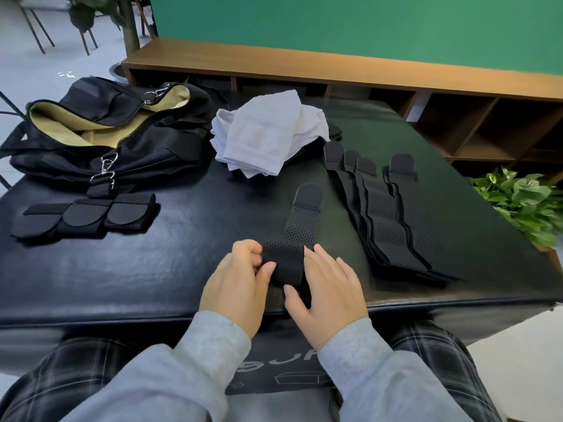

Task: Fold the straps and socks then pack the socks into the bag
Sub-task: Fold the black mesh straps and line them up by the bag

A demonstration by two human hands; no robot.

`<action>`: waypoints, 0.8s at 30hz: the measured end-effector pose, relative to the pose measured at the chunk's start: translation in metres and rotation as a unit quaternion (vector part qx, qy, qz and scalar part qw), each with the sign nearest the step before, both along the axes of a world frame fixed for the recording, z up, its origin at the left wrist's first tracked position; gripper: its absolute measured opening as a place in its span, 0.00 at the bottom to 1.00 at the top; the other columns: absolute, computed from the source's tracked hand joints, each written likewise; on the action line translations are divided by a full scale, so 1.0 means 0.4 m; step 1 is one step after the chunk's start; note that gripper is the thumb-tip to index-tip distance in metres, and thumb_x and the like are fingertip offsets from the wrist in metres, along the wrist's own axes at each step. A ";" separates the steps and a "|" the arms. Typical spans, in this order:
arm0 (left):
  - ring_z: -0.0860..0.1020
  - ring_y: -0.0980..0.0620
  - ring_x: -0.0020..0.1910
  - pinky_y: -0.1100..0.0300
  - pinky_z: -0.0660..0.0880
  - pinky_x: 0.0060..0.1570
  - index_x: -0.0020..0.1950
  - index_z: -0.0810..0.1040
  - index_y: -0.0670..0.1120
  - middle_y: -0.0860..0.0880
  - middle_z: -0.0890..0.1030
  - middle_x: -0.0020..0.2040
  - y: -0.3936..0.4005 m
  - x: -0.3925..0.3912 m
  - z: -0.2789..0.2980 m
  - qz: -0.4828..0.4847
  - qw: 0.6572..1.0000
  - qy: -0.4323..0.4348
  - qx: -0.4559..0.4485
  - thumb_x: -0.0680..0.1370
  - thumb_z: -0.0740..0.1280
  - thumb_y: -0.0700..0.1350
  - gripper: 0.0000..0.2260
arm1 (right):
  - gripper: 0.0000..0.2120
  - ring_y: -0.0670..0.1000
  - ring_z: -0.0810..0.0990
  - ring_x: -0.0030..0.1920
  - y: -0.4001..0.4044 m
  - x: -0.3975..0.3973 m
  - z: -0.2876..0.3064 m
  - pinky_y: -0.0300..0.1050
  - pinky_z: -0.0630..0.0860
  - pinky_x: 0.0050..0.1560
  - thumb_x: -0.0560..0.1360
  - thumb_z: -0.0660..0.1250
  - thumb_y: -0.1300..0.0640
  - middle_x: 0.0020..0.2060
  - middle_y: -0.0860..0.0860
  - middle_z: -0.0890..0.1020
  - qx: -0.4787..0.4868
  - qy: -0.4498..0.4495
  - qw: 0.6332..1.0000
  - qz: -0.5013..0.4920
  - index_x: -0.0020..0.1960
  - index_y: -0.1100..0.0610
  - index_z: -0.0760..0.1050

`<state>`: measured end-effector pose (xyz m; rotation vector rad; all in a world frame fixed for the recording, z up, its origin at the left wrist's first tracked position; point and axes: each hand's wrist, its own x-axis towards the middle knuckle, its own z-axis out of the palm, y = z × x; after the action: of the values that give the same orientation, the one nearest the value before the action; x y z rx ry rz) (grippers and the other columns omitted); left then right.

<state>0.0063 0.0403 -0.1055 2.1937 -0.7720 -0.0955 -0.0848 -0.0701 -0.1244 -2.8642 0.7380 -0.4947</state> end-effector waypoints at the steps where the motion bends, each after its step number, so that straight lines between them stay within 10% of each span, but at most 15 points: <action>1: 0.72 0.58 0.46 0.64 0.66 0.41 0.51 0.60 0.56 0.58 0.72 0.47 -0.003 0.000 -0.002 0.005 1.000 -0.013 0.004 0.78 0.62 0.49 0.10 | 0.26 0.47 0.70 0.68 0.000 0.000 -0.002 0.47 0.61 0.67 0.71 0.53 0.42 0.62 0.43 0.77 -0.004 0.003 1.000 -0.001 0.61 0.53 0.76; 11: 0.73 0.51 0.51 0.54 0.73 0.39 0.53 0.80 0.55 0.54 0.79 0.53 -0.002 0.001 -0.049 -0.035 0.968 -0.243 0.057 0.75 0.58 0.49 0.12 | 0.36 0.47 0.75 0.62 0.009 0.004 -0.007 0.42 0.60 0.69 0.69 0.55 0.42 0.60 0.50 0.78 0.040 -0.048 0.998 -0.021 0.72 0.59 0.57; 24: 0.74 0.48 0.51 0.52 0.71 0.43 0.49 0.78 0.51 0.54 0.78 0.49 -0.008 -0.004 -0.048 0.026 0.974 -0.210 0.082 0.70 0.55 0.67 0.24 | 0.17 0.43 0.73 0.58 -0.001 -0.003 -0.004 0.41 0.64 0.61 0.69 0.57 0.47 0.54 0.42 0.79 0.036 -0.123 0.992 0.011 0.56 0.49 0.75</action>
<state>0.0048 0.0372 -0.1245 2.4255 -0.9623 0.3537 -0.0860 -0.0705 -0.1259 -2.6768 0.6667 -0.7832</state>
